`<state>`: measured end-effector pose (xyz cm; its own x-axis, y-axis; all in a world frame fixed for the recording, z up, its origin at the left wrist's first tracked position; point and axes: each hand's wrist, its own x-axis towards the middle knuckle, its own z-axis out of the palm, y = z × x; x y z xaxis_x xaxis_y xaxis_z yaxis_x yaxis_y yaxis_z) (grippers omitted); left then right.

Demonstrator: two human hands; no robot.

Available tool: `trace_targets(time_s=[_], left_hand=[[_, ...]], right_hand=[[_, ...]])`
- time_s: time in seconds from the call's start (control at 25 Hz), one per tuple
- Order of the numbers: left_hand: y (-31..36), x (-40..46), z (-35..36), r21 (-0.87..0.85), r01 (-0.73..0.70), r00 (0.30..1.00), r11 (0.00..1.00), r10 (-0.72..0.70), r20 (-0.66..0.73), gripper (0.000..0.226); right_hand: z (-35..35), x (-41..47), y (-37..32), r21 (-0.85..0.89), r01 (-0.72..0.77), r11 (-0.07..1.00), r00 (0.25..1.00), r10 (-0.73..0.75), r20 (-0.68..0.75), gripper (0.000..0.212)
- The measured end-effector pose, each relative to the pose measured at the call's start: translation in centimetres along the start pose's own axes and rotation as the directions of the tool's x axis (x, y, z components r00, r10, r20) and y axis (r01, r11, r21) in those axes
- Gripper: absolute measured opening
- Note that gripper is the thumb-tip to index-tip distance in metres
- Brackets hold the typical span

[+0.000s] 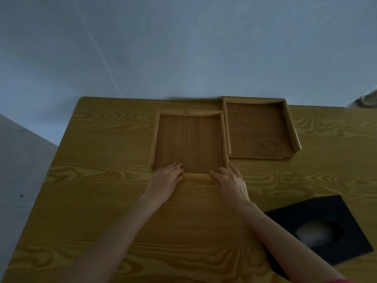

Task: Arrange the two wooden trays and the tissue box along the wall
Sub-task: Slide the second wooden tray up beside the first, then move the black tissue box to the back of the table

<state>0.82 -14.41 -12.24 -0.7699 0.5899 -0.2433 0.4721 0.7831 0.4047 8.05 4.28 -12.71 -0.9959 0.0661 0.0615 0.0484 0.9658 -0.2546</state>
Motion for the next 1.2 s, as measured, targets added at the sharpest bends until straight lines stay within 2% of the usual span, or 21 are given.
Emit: trace_targets(time_s=[0.28,0.48,0.6,0.76,0.88,1.2], left_hand=[[-0.9,4.8,-1.6,0.010,0.022,0.999,1.000,-0.022,-0.034,0.035],[-1.0,5.6,-2.0,0.038,0.037,0.999,0.999,-0.037,-0.002,0.036],[-0.4,5.4,-2.5,0.039,0.060,0.998,0.997,-0.061,0.027,0.039],[1.3,4.3,-3.1,0.101,0.083,0.996,0.991,-0.085,0.025,0.051],[3.3,2.5,-3.4,0.106,0.085,0.996,0.991,-0.087,0.017,0.059],[11.3,-2.0,-2.0,-0.043,0.135,0.991,0.990,-0.135,0.004,0.070]], right_hand=[[-0.1,5.1,1.0,0.046,-0.087,0.995,0.992,0.082,0.093,0.030],[0.4,5.9,1.6,0.019,-0.039,0.999,0.998,0.038,0.059,0.027],[-0.1,5.8,1.2,0.022,-0.043,0.999,0.991,0.039,0.126,0.032],[-1.7,4.1,0.9,0.080,-0.021,0.997,0.990,0.010,0.141,0.045],[-3.7,1.7,0.9,0.048,-0.030,0.998,0.982,0.020,0.185,0.054],[-8.0,-5.4,3.2,0.041,-0.176,0.983,0.958,0.162,0.236,0.064]])
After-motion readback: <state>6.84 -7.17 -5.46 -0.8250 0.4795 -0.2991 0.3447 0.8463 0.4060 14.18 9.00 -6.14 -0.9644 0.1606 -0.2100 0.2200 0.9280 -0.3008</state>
